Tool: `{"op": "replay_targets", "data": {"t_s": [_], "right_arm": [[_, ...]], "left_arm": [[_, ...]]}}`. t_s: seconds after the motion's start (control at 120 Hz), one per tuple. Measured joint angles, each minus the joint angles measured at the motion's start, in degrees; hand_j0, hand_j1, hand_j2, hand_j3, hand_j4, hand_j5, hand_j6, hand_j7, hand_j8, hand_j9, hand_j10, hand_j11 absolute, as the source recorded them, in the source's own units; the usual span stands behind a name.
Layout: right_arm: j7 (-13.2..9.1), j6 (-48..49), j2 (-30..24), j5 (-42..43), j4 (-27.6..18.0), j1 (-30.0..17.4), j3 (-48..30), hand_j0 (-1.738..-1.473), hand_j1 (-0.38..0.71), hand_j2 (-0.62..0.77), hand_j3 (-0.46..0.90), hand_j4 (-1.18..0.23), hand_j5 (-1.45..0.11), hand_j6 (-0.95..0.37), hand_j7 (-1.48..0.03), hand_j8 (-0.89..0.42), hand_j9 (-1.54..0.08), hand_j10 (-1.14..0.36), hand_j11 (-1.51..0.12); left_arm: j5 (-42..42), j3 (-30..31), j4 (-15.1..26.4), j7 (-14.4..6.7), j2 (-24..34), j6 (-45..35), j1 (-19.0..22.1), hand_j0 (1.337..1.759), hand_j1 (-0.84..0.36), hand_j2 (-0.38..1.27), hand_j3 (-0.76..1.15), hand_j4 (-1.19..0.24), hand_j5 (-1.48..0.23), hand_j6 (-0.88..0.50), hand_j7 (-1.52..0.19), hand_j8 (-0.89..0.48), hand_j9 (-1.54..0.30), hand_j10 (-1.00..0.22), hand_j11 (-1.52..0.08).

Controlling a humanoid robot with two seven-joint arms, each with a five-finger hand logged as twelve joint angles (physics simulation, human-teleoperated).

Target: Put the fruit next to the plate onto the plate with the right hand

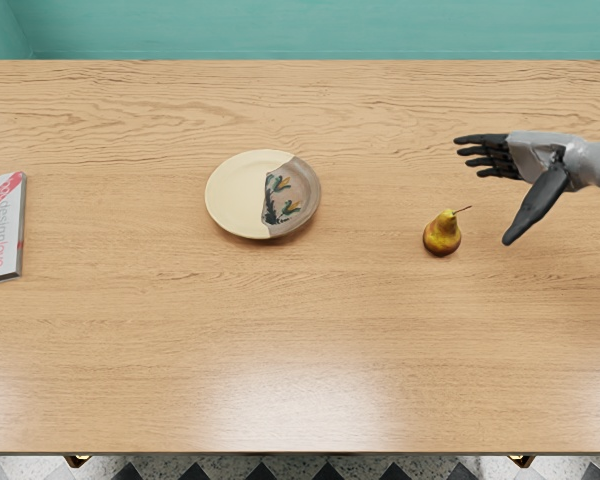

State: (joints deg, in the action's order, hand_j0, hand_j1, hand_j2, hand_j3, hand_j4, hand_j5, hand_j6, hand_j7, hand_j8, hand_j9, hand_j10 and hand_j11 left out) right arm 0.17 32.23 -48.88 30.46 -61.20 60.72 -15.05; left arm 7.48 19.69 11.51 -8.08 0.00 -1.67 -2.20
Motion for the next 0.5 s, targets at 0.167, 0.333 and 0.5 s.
{"op": "replay_targets", "data": {"t_s": [0.167, 0.333, 0.5], "right_arm": [[0.5, -0.26, 2.3, -0.02, 1.84, -0.44, -0.7, -1.658, -0.32, 0.0, 0.0, -0.03, -0.04, -0.03, -0.04, -0.03, -0.04, -0.03, -0.04], [0.3, -1.23, 6.71, -0.42, 8.16, -1.19, -1.87, -1.658, -0.32, 0.0, 0.0, -0.03, -0.04, -0.03, -0.04, -0.03, -0.04, -0.03, -0.04], [0.92, -3.21, 11.95, 2.59, 13.31, -1.45, -1.58, -1.658, -0.31, 0.0, 0.0, -0.03, -0.04, -0.03, -0.04, -0.03, -0.04, -0.03, -0.04]], "left_arm": [[0.0, -0.01, 0.0, 0.0, 0.0, 0.0, 0.0, 1.658, 0.35, 0.0, 0.0, 0.0, 0.0, 0.0, 0.0, 0.0, 0.0, 0.0, 0.0], [0.0, -0.01, 0.0, 0.0, 0.0, 0.0, 0.0, 1.658, 0.35, 0.0, 0.0, 0.0, 0.0, 0.0, 0.0, 0.0, 0.0, 0.0, 0.0], [0.0, -0.01, 0.0, 0.0, 0.0, 0.0, 0.0, 1.658, 0.35, 0.0, 0.0, 0.0, 0.0, 0.0, 0.0, 0.0, 0.0, 0.0, 0.0]]}}
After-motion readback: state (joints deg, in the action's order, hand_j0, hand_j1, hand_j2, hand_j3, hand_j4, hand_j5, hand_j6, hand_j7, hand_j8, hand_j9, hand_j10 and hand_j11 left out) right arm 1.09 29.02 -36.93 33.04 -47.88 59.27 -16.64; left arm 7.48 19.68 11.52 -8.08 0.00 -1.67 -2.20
